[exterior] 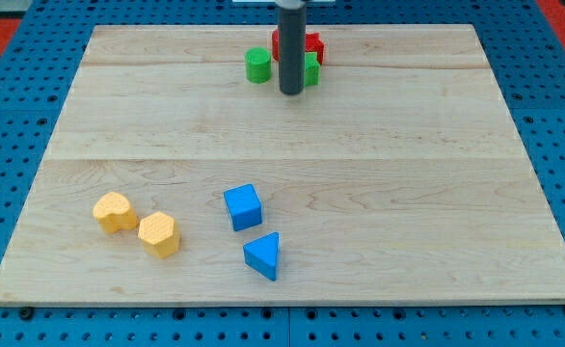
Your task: Push the blue cube close to the blue triangle
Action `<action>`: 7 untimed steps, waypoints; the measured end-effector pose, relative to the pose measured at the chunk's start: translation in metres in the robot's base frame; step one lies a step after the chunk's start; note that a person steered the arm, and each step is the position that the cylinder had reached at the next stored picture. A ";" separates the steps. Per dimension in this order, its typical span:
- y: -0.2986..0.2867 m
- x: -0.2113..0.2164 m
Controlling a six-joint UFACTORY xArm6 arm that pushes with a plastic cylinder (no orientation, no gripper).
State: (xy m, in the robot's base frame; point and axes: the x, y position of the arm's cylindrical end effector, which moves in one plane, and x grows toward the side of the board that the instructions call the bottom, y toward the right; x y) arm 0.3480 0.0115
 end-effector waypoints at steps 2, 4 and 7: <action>0.050 0.144; 0.033 0.244; -0.051 0.198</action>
State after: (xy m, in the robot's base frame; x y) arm 0.5465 -0.0394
